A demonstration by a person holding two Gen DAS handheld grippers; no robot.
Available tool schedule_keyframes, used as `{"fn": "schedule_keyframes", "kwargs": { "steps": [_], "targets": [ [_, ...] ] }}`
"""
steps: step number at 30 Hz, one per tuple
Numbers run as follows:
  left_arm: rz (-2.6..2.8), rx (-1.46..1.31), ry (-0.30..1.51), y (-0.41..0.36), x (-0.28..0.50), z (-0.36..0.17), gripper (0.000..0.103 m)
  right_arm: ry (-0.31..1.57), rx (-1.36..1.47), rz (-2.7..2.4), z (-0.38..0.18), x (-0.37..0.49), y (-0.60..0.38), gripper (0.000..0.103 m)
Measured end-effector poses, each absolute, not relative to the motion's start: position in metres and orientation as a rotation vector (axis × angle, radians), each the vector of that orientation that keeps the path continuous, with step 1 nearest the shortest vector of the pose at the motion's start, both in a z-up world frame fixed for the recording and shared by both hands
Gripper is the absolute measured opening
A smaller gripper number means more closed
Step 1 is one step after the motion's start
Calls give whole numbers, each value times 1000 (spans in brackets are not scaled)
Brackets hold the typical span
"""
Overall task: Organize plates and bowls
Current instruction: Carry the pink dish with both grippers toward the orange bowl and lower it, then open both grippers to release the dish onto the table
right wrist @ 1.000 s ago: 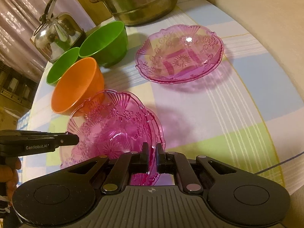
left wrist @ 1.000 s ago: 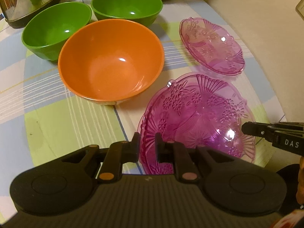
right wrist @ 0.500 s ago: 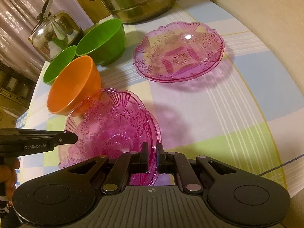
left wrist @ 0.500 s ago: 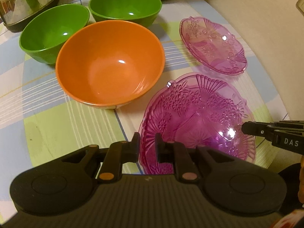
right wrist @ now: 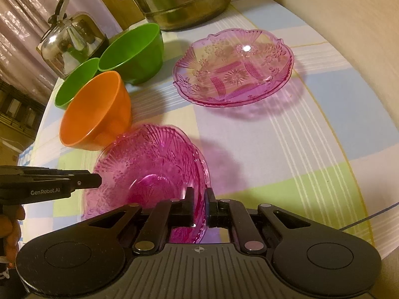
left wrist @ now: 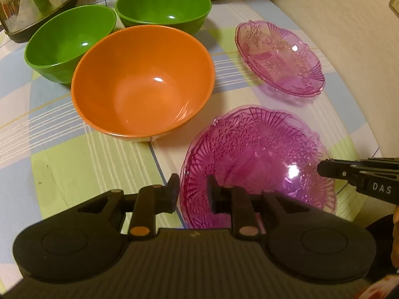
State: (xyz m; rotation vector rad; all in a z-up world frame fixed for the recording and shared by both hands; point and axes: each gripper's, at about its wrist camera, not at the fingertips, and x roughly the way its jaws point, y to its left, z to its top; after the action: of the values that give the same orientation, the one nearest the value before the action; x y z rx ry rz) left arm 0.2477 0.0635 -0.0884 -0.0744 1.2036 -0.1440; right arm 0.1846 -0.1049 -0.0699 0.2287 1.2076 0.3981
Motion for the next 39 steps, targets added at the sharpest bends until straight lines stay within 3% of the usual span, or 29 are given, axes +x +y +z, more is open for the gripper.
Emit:
{"fn": "schedule_keyframes", "kwargs": {
  "steps": [5, 7, 9, 10, 22, 24, 26, 35, 39],
  "targets": [
    [-144, -81, 1198, 65, 248, -88, 20, 1205, 225, 387, -70, 185, -107, 13],
    [-140, -79, 1189, 65, 247, -86, 20, 1196, 238, 388, -70, 184, -109, 24],
    [-140, -80, 1183, 64, 247, -84, 20, 1186, 251, 388, -68, 184, -111, 47],
    [-139, -81, 1178, 64, 246, -82, 21, 1180, 253, 390, -66, 183, -111, 49],
    [-178, -65, 1101, 50, 238, -43, 30, 1111, 264, 378, -40, 178, -129, 50],
    [-197, -66, 1086, 43, 241, -35, 35, 1101, 269, 372, -35, 177, -135, 50],
    [-217, -62, 1072, 35, 246, -28, 49, 1093, 280, 362, -31, 178, -141, 50],
    [-298, -69, 1044, 3, 284, -9, 77, 1056, 314, 307, -15, 186, -171, 50],
    [-321, -68, 1035, -6, 300, -7, 81, 1050, 336, 281, -15, 194, -186, 50]
  ]
}}
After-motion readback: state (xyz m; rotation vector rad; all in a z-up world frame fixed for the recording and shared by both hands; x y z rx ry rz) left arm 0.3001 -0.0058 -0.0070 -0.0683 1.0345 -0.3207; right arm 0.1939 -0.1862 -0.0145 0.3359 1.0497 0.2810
